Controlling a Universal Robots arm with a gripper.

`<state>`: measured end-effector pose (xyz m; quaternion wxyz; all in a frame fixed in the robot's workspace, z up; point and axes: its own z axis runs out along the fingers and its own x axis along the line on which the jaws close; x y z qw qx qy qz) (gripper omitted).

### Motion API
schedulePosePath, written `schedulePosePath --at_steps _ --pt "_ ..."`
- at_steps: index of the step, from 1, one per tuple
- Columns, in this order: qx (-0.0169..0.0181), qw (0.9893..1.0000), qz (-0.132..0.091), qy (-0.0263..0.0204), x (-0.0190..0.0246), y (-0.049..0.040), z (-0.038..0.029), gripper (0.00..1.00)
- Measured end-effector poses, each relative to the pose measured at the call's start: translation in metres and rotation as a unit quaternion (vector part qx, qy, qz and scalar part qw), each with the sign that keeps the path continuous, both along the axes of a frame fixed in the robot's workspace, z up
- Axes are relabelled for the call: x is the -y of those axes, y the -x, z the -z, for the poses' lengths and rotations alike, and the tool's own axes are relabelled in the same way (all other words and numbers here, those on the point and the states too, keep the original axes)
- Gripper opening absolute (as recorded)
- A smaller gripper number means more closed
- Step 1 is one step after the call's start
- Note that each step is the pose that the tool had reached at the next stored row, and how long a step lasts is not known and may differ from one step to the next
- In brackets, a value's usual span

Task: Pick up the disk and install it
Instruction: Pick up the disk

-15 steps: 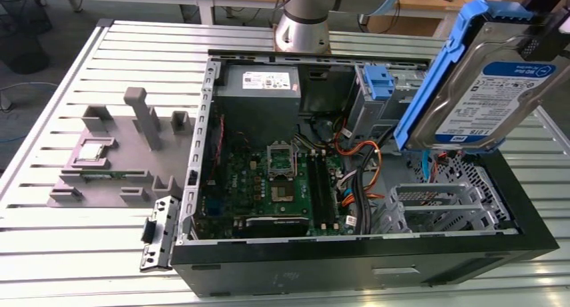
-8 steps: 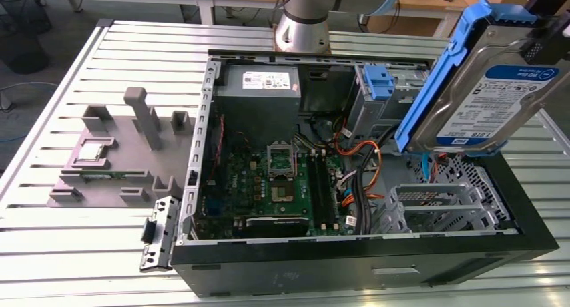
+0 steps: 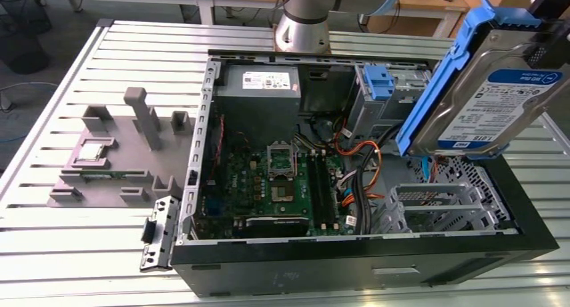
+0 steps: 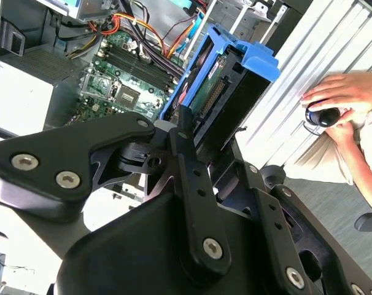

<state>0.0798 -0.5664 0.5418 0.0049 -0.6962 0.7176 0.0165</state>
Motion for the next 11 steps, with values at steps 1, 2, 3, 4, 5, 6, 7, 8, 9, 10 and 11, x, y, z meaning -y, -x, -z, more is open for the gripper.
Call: schedulePosePath --at_steps 1,2,3,4,5,6,7,8,9,10,11 --pt "0.0000 1.0000 0.000 -0.0004 0.0007 0.0000 0.0000 0.35" --pt "0.0000 1.0000 0.000 -0.0008 0.0015 0.0000 0.0001 0.35" --pt "0.0000 1.0000 0.000 -0.0011 0.0021 0.0000 0.0000 0.35" --pt "0.0000 1.0000 0.000 -0.0015 0.0028 0.0000 0.0000 0.35" --pt "0.0000 1.0000 0.000 -0.0019 0.0035 0.0000 0.0000 0.35" --pt "0.0000 1.0000 0.000 -0.0022 0.0042 0.0000 0.0000 0.35" --pt "0.0000 1.0000 0.000 -0.0027 0.0049 0.0000 0.0001 0.35" --pt "0.0000 1.0000 0.000 -0.0030 0.0057 0.0000 0.0000 0.35" --pt "0.0000 1.0000 0.000 -0.0034 0.0064 0.0000 0.0000 0.35" --pt "0.0000 1.0000 0.000 -0.0038 0.0071 0.0000 0.0001 0.35" --pt "0.0000 1.0000 0.000 -0.0042 0.0078 0.0000 0.0001 0.35"
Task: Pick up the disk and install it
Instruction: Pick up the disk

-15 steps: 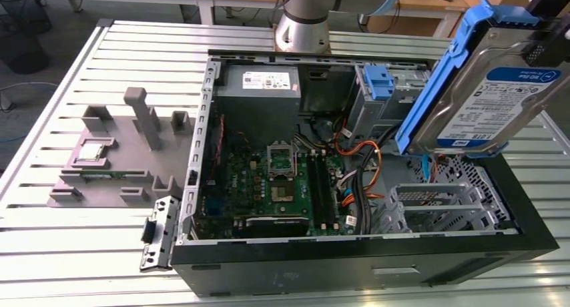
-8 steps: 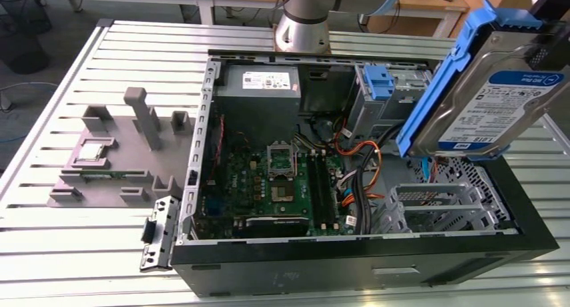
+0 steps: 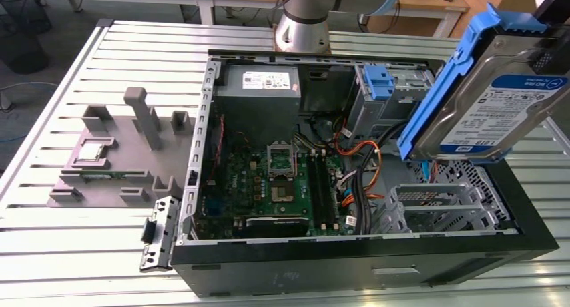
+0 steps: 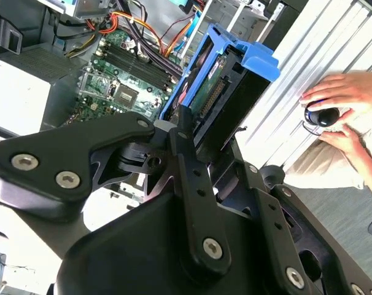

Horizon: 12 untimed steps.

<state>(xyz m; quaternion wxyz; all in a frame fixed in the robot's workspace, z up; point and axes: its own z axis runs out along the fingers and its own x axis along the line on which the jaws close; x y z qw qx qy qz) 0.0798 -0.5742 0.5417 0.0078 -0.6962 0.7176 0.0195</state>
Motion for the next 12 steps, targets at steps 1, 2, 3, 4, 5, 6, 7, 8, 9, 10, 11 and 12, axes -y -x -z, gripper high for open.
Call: schedulePosePath --at_steps 1,2,3,4,5,6,7,8,9,10,11,12 --pt "0.0000 1.0000 0.000 -0.0004 0.0007 0.0000 0.0000 0.35" --pt "0.0000 1.0000 0.000 -0.0007 0.0014 0.0000 0.0000 0.35" --pt "0.0000 1.0000 0.000 -0.0011 0.0021 0.0000 0.0000 0.35" --pt "0.0000 1.0000 0.000 -0.0014 0.0028 0.0000 0.0000 0.35" --pt "0.0000 1.0000 0.000 -0.0018 0.0035 0.0000 0.0000 0.35" --pt "0.0000 1.0000 0.000 -0.0023 0.0043 0.0000 0.0000 0.35" --pt "0.0000 1.0000 0.000 -0.0026 0.0050 0.0000 0.0000 0.35" --pt "0.0000 1.0000 0.000 -0.0030 0.0057 0.0000 0.0000 0.35" --pt "0.0000 1.0000 0.000 -0.0033 0.0063 0.0000 0.0000 0.35" --pt "0.0000 1.0000 0.000 -0.0037 0.0070 0.0000 0.0000 0.35" --pt "0.0000 1.0000 0.000 -0.0041 0.0077 0.0000 0.0000 0.35" --pt "0.0000 1.0000 0.000 -0.0045 0.0085 0.0000 0.0000 0.35"
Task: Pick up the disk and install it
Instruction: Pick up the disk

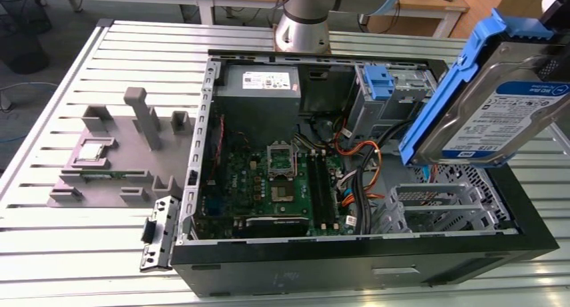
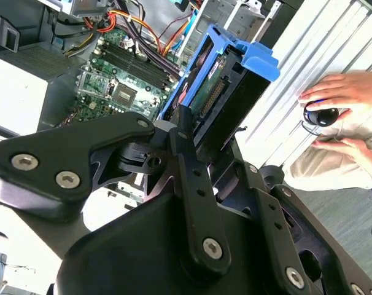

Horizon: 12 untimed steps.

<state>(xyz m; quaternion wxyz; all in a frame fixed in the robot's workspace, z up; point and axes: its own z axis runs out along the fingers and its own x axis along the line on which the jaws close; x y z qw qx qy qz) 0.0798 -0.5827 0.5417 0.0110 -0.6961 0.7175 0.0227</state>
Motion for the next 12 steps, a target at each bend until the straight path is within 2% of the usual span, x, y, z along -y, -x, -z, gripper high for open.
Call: schedulePosePath --at_steps 3,4,12 --pt "0.0000 1.0000 0.000 -0.0011 0.0021 0.0000 0.0000 0.35" --pt "0.0000 1.0000 0.000 -0.0030 0.0057 0.0000 -0.0001 0.35" --pt "0.0000 1.0000 0.000 -0.0060 0.0113 0.0000 0.0000 0.35"
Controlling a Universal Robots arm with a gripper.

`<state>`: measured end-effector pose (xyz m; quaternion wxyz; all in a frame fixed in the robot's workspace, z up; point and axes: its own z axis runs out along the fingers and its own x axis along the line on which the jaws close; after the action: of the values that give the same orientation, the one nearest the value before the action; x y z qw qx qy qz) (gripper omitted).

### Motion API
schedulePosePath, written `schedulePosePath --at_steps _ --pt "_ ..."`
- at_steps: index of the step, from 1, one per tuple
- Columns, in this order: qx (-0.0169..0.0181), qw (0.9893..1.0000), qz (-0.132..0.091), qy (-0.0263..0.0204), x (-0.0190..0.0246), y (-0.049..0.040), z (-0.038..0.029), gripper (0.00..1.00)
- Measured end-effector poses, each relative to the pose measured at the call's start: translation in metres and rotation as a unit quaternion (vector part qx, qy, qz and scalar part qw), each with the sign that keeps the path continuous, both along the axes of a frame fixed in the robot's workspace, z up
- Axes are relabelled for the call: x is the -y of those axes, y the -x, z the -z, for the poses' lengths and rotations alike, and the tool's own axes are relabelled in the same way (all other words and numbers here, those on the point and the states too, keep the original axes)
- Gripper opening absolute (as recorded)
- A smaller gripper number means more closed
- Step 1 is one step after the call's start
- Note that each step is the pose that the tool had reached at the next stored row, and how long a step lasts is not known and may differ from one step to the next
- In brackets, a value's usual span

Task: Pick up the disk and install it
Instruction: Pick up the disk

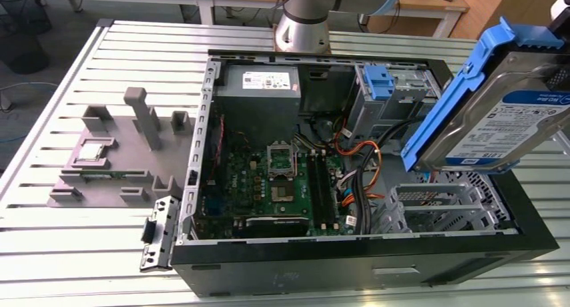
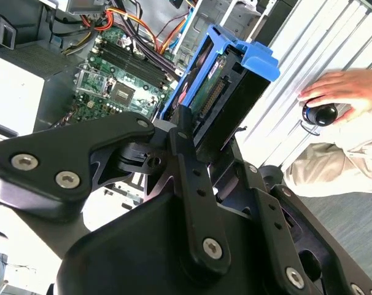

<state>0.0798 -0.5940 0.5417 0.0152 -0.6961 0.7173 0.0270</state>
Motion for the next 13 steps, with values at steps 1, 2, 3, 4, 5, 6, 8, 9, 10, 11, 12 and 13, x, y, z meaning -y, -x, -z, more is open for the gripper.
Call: schedulePosePath --at_steps 1,2,3,4,5,6,8,9,10,11,12,13 --pt "0.0000 1.0000 0.000 -0.0004 0.0008 0.0000 0.0000 0.35" --pt "0.0000 1.0000 0.000 -0.0008 0.0014 0.0000 0.0000 0.35" --pt "0.0000 1.0000 0.000 -0.0012 0.0022 0.0000 0.0000 0.35" --pt "0.0000 1.0000 0.000 -0.0015 0.0028 0.0000 0.0000 0.35" --pt "0.0000 1.0000 0.000 -0.0019 0.0035 0.0000 0.0000 0.35" --pt "0.0000 1.0000 0.000 -0.0022 0.0042 0.0000 0.0000 0.35" --pt "0.0000 1.0000 0.000 -0.0031 0.0057 0.0000 0.0001 0.35" --pt "0.0000 1.0000 0.000 -0.0034 0.0064 0.0000 0.0000 0.35" --pt "0.0000 1.0000 0.000 -0.0038 0.0071 0.0000 0.0000 0.35" --pt "0.0000 1.0000 0.000 -0.0042 0.0078 0.0000 0.0001 0.35" --pt "0.0000 1.0000 0.000 -0.0045 0.0085 0.0000 0.0001 0.35" --pt "0.0000 1.0000 0.000 -0.0049 0.0092 0.0000 0.0001 0.35"
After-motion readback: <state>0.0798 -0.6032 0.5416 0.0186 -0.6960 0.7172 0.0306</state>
